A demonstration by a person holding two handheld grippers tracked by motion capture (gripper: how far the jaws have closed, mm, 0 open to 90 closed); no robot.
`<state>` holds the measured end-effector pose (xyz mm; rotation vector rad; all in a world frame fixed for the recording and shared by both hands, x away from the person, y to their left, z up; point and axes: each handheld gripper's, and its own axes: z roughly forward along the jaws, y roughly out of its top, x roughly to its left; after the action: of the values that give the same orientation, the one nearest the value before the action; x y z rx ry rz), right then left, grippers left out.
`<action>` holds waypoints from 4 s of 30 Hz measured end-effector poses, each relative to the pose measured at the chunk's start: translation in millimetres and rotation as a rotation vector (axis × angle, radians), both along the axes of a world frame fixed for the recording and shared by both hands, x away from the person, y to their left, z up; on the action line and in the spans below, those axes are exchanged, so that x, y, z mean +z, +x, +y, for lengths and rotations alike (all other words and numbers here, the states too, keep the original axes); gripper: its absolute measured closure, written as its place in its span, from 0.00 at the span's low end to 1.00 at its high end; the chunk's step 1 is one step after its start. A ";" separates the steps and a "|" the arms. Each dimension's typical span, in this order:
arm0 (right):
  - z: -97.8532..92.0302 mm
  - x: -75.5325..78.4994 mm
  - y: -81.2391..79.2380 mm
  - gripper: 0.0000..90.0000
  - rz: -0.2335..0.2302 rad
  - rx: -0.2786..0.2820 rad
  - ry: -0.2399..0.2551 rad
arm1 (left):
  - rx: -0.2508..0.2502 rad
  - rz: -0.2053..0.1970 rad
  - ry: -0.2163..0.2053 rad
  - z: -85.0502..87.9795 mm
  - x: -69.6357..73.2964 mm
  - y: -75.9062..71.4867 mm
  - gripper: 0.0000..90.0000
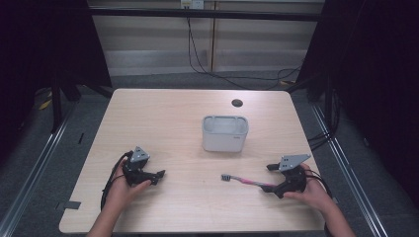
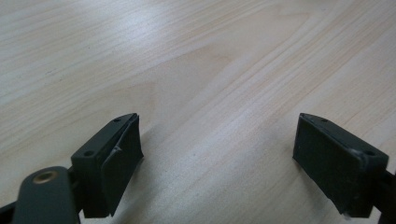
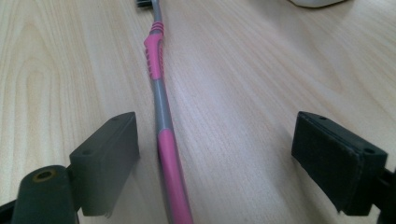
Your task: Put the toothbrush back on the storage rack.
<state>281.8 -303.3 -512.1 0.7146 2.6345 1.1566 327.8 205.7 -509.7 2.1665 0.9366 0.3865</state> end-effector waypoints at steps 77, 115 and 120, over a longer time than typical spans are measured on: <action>130.8 44.2 41.5 0.88 0.340 0.130 -0.527 | -0.002 0.002 -0.001 0.0 0.0 0.1 0.16; 91.9 90.0 43.9 0.90 0.271 -0.016 -0.143 | -0.003 0.002 -0.001 0.0 0.0 0.1 0.16; 90.3 94.2 44.6 0.90 0.270 -0.027 -0.113 | -0.002 0.001 -0.001 -0.1 0.0 0.1 0.16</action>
<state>326.4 -213.0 -417.9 0.9391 2.8706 0.9532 327.8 205.6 -509.8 2.1671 0.9346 0.3834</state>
